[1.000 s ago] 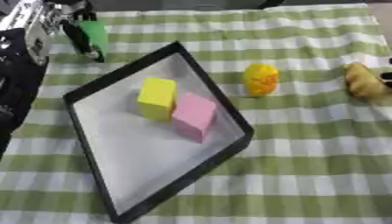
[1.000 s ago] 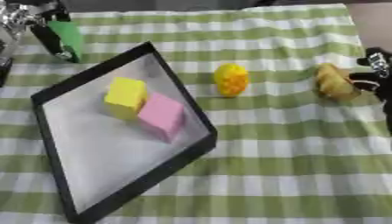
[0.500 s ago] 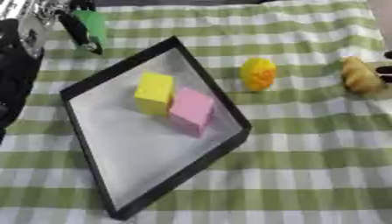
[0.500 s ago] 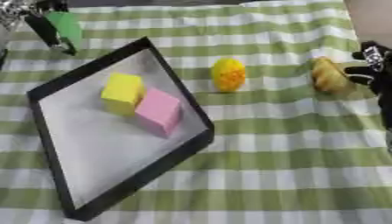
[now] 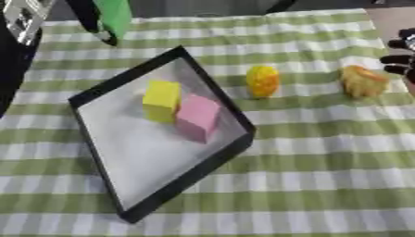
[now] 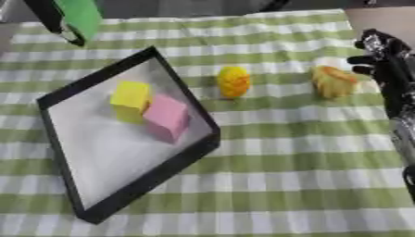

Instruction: Pick up objects on the table and place them in the box.

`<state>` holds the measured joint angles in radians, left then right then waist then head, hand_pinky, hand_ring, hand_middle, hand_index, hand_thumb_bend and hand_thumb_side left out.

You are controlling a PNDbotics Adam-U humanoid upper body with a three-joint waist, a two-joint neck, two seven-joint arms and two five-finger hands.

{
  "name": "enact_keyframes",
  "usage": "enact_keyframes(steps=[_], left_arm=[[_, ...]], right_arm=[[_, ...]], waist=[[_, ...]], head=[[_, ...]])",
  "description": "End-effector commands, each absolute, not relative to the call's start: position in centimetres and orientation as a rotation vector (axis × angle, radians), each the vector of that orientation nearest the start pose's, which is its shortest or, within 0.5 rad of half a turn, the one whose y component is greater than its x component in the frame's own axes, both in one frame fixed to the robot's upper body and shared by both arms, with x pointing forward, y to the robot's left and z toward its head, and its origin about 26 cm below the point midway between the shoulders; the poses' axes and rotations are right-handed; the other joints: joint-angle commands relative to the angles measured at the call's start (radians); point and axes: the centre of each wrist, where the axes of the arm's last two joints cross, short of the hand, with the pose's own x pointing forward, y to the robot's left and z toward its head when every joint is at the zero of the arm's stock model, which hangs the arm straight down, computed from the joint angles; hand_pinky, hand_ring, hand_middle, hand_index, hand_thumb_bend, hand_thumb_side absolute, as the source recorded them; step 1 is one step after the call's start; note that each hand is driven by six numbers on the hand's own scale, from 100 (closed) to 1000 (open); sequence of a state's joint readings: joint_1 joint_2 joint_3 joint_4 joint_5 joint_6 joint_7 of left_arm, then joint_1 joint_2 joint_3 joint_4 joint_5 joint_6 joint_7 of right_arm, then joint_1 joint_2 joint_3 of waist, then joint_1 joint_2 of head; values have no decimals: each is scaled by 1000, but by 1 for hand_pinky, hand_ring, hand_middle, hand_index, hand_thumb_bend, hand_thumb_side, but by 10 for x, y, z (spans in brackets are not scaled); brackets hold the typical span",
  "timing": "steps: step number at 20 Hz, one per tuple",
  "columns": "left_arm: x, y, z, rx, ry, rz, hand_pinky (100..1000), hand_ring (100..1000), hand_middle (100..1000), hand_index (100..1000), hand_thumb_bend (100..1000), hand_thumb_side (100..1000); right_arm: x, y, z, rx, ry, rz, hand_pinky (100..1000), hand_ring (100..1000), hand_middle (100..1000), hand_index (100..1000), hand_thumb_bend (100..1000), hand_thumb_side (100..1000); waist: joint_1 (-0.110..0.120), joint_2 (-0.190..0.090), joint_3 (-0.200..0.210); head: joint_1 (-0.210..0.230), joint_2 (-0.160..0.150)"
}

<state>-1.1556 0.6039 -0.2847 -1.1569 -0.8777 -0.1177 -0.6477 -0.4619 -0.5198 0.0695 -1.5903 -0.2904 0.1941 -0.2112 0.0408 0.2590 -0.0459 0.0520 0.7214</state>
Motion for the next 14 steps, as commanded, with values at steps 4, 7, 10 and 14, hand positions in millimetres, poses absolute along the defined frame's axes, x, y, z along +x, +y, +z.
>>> enact_keyframes(steps=[4, 7, 10, 14], left_arm=[[418, 247, 361, 1145, -1378, -1848, 490, 449, 494, 579, 711, 100], [406, 243, 350, 1103, -1348, -1906, 493, 452, 498, 584, 689, 100], [393, 232, 340, 1048, -1358, -1954, 493, 452, 499, 585, 668, 100], [373, 218, 337, 988, -1419, -1972, 489, 447, 496, 582, 656, 100]], right_arm=[[366, -309, 184, -265, -1853, 161, 780, 709, 764, 861, 100, 694], [366, -309, 184, -266, -1852, 162, 780, 709, 764, 861, 100, 695], [366, -309, 184, -265, -1852, 162, 780, 709, 764, 861, 100, 695], [366, -308, 184, -263, -1851, 165, 779, 708, 764, 861, 100, 696]], waist=[[-1, -49, 17], [0, -50, 25], [0, -50, 28], [-1, -50, 31]], head=[[-11, 14], [-10, 13], [-8, 13], [-5, 15]])
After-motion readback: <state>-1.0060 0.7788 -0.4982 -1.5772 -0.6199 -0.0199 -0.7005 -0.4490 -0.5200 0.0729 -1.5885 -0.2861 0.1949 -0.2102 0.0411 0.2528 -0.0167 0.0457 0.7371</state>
